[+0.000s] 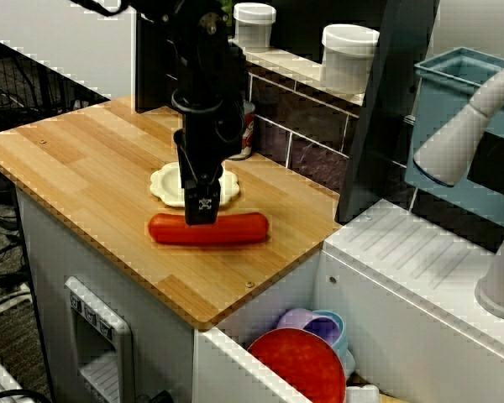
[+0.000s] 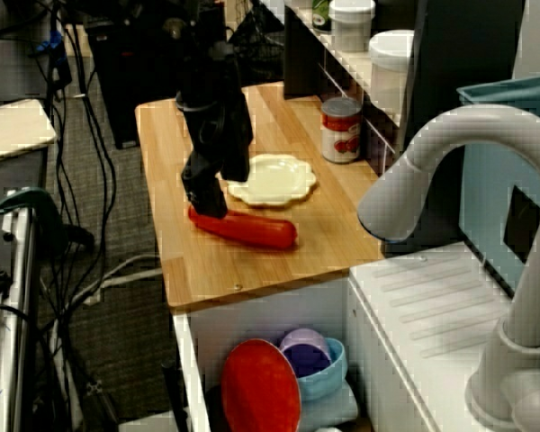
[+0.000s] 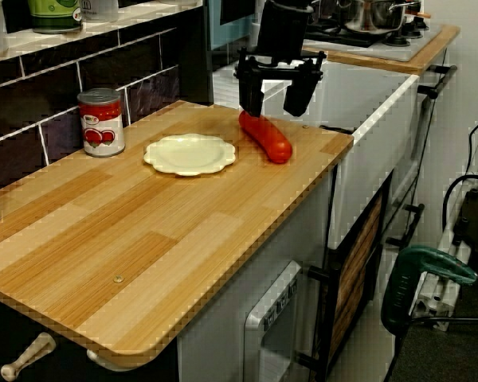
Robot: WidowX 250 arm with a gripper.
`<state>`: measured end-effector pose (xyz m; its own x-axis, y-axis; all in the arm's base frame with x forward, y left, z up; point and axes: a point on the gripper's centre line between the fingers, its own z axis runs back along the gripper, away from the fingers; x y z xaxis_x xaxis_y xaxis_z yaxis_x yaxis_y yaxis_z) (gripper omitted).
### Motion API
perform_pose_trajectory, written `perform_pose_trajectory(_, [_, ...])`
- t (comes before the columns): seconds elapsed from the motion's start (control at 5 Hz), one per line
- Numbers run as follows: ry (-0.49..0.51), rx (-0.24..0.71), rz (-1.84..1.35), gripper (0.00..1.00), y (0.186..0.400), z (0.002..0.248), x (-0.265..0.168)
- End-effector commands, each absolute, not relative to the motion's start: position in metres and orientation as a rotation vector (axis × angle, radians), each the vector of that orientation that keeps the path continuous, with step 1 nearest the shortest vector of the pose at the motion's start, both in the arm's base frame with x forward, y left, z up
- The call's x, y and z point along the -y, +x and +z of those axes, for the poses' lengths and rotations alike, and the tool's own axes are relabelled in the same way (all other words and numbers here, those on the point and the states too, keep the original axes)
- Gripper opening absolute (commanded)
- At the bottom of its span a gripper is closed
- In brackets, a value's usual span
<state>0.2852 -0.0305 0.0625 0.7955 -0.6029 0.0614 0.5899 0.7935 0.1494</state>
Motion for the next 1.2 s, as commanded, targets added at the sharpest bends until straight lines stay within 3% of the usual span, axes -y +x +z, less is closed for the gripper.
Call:
perform_pose_trajectory(0.0, [0.132, 0.113, -0.642, 1.0, 0.2877, 0.0539, 0.034])
perform_pose_trajectory(1.0, [0.11, 0.113, -0.599, 1.0, 0.2844, 0.0491, 0.0277])
